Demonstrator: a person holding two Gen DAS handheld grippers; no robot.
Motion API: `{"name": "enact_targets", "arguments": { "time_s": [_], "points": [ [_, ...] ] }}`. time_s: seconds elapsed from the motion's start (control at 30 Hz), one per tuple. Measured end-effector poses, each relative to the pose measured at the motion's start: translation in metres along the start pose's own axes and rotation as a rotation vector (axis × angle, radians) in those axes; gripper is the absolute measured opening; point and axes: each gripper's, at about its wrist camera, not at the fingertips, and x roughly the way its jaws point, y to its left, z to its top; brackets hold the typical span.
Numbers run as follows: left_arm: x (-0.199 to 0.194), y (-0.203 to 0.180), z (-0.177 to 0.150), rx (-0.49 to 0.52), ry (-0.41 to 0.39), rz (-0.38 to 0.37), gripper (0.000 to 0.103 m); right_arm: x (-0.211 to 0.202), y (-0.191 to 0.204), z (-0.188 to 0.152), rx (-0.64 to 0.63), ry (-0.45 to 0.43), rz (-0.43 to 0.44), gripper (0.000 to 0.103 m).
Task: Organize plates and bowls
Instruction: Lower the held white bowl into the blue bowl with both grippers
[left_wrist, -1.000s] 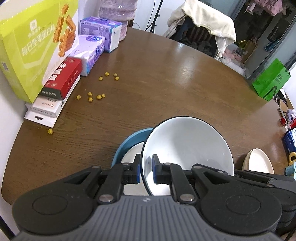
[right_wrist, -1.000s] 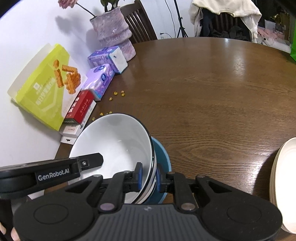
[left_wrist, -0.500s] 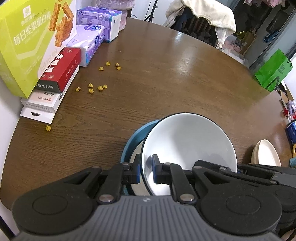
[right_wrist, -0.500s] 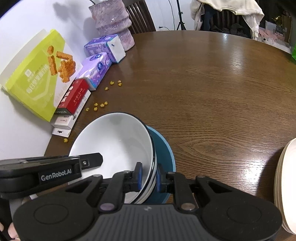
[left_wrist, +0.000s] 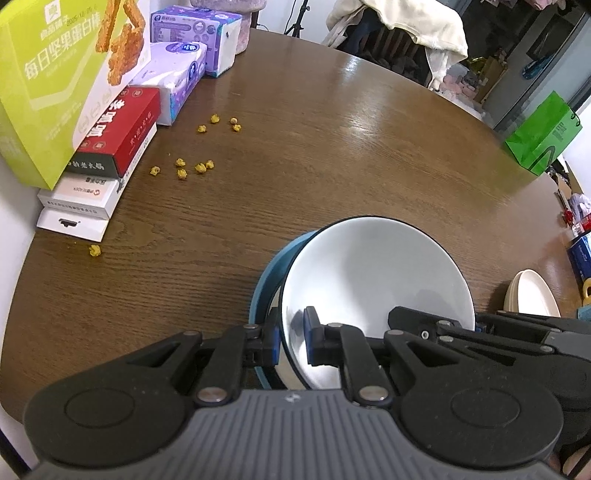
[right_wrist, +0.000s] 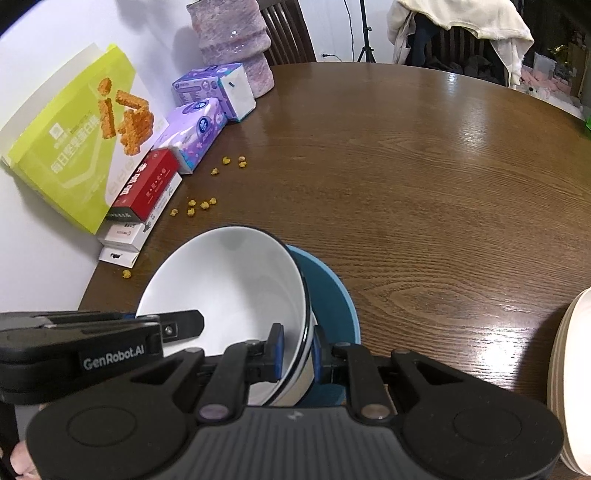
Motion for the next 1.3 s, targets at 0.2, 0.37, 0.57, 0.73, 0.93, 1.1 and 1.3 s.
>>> {"name": "enact_targets", "arguments": {
  "time_s": [0.2, 0.37, 0.57, 0.73, 0.93, 1.1, 1.3],
  "points": [
    [0.001, 0.003, 0.000, -0.008, 0.001, -0.011, 0.012, 0.001, 0.000, 0.000, 0.008, -0.001, -0.004, 0.015],
    [0.002, 0.007, -0.001, -0.020, -0.001, -0.024, 0.011, 0.001, 0.000, 0.000, 0.014, -0.004, 0.002, 0.016],
    [0.002, 0.011, -0.001, -0.033, 0.003, -0.038, 0.010, 0.004, -0.003, -0.001, 0.041, 0.009, 0.022, 0.016],
    [0.003, 0.012, -0.002, -0.037, 0.004, -0.043, 0.010, 0.004, -0.003, -0.002, 0.051, 0.008, 0.026, 0.016],
    [0.004, 0.013, -0.002, -0.037, 0.003, -0.043, 0.010, 0.005, -0.005, -0.002, 0.075, 0.009, 0.038, 0.016],
    [0.004, 0.013, -0.002, -0.033, 0.002, -0.040, 0.010, 0.005, -0.007, -0.002, 0.089, 0.013, 0.050, 0.017],
    [0.004, 0.013, -0.002, -0.036, 0.001, -0.042, 0.010, 0.005, -0.007, -0.001, 0.095, 0.023, 0.062, 0.021]
  ]
}}
